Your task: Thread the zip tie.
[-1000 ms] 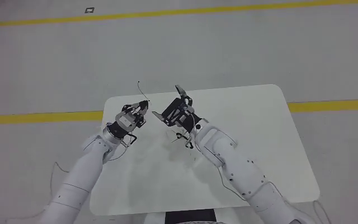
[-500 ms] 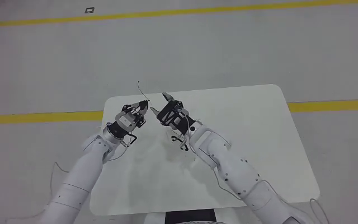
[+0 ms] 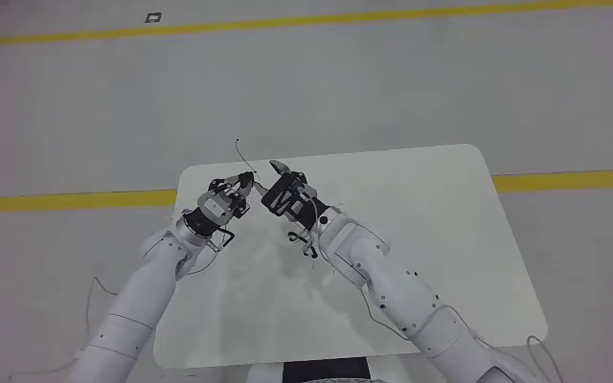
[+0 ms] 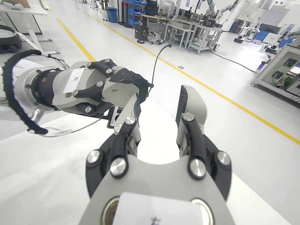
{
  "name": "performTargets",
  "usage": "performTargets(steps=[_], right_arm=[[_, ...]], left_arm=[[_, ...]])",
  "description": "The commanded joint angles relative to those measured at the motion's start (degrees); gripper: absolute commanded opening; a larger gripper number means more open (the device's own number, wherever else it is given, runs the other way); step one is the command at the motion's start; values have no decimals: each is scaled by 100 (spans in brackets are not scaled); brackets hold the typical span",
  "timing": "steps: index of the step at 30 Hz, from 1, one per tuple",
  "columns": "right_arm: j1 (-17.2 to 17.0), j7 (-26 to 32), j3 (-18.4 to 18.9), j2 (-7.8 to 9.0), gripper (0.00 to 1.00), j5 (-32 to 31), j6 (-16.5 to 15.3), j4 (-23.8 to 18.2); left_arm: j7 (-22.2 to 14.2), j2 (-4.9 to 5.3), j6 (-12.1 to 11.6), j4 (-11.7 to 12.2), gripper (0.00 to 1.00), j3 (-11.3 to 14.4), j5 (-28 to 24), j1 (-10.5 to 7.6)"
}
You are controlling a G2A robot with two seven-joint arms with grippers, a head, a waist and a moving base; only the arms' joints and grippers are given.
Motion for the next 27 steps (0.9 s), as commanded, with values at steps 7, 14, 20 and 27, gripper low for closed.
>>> performTargets(steps=[7, 14, 20, 27], right_arm=[[24, -6, -2, -22, 20, -15, 0, 6], [23, -4, 9, -32, 15, -50, -52, -5], [23, 23, 20, -36, 0, -87, -118, -20], [-20, 77, 70, -27, 0, -161, -165, -60]], left_arm=[[0, 0, 0, 0, 0, 0, 0, 0], [0, 0, 0, 0, 0, 0, 0, 0], [0, 0, 0, 0, 0, 0, 0, 0], [0, 0, 0, 0, 0, 0, 0, 0]])
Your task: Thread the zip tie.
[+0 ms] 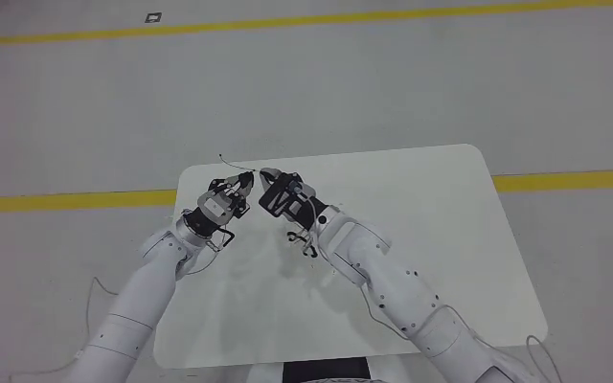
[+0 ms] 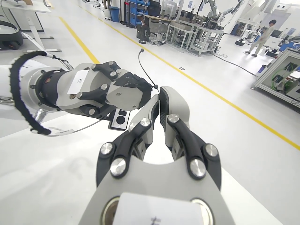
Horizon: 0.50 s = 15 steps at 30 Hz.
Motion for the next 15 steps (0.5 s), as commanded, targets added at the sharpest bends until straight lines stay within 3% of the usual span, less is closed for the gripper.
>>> performTargets(steps=[1, 15], right_arm=[[-19, 19, 24, 6, 0, -22, -10, -13], [-106, 182, 97, 138, 0, -30, -28, -100]], left_arm=[[0, 0, 0, 0, 0, 0, 0, 0], [0, 0, 0, 0, 0, 0, 0, 0]])
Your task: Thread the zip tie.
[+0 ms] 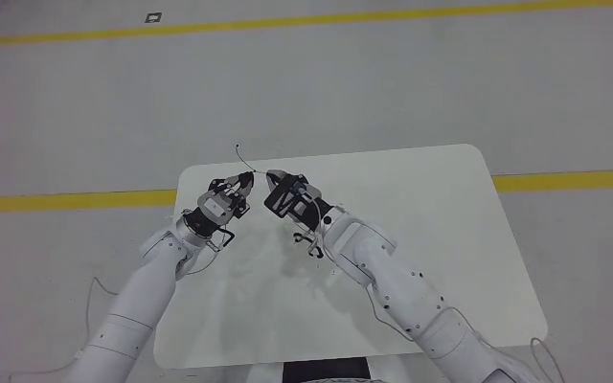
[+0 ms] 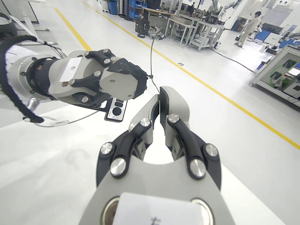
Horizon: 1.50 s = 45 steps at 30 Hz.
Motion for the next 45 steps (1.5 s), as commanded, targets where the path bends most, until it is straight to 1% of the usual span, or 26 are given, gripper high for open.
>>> performTargets(steps=[1, 9, 20, 32, 33, 34, 35, 37, 38, 39, 41, 45], right_arm=[[-31, 17, 17, 20, 0, 0, 40, -8], [-196, 79, 161, 119, 0, 0, 169, -121], [-400, 199, 367, 308, 0, 0, 316, -337], [-468, 254, 394, 429, 0, 0, 384, -444], [-467, 257, 398, 437, 17, 0, 375, -445], [-473, 282, 399, 448, 79, 0, 347, -437], [-474, 341, 401, 459, 100, 0, 283, -417], [-432, 537, 399, 498, 100, 0, 125, -352], [-406, 661, 368, 526, 100, 0, -33, -318], [-412, 668, 361, 538, 100, 0, -75, -312], [-430, 683, 337, 551, 100, 2, -279, -277], [-418, 515, 305, 549, 100, 51, -454, -291]], left_arm=[[0, 0, 0, 0, 0, 0, 0, 0], [0, 0, 0, 0, 0, 0, 0, 0], [0, 0, 0, 0, 0, 0, 0, 0], [0, 0, 0, 0, 0, 0, 0, 0], [0, 0, 0, 0, 0, 0, 0, 0], [0, 0, 0, 0, 0, 0, 0, 0], [0, 0, 0, 0, 0, 0, 0, 0], [0, 0, 0, 0, 0, 0, 0, 0], [0, 0, 0, 0, 0, 0, 0, 0], [0, 0, 0, 0, 0, 0, 0, 0], [0, 0, 0, 0, 0, 0, 0, 0], [0, 0, 0, 0, 0, 0, 0, 0]])
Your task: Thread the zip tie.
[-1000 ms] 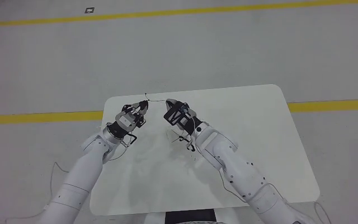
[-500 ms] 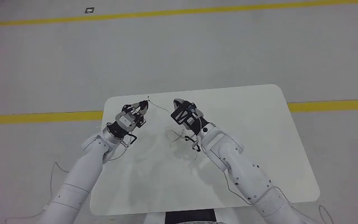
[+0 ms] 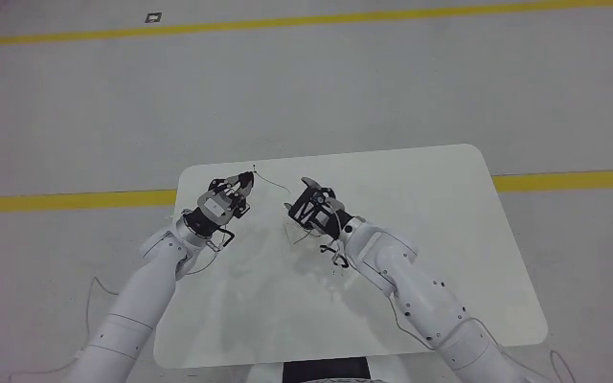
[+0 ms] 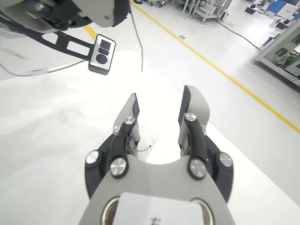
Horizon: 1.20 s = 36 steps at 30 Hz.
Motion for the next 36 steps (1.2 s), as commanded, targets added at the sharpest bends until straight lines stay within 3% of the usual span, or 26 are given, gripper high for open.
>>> performTargets(steps=[1, 9, 11, 12, 14, 21, 36], right_arm=[[26, -125, -24, -7, 100, 21, -45, -36], [150, -585, -95, -8, 99, -42, -226, -149], [163, -674, -104, -12, 89, -16, -255, -166], [175, -696, -109, -15, 71, -5, -261, -157], [221, -730, -139, -28, 49, 4, -264, -126], [452, -848, -270, -99, 36, 83, -169, 113], [596, -918, -338, -162, 21, 94, -174, 293]], left_arm=[[0, 0, 0, 0, 0, 0, 0, 0], [0, 0, 0, 0, 0, 0, 0, 0], [0, 0, 0, 0, 0, 0, 0, 0], [0, 0, 0, 0, 0, 0, 0, 0], [0, 0, 0, 0, 0, 0, 0, 0], [0, 0, 0, 0, 0, 0, 0, 0], [0, 0, 0, 0, 0, 0, 0, 0]])
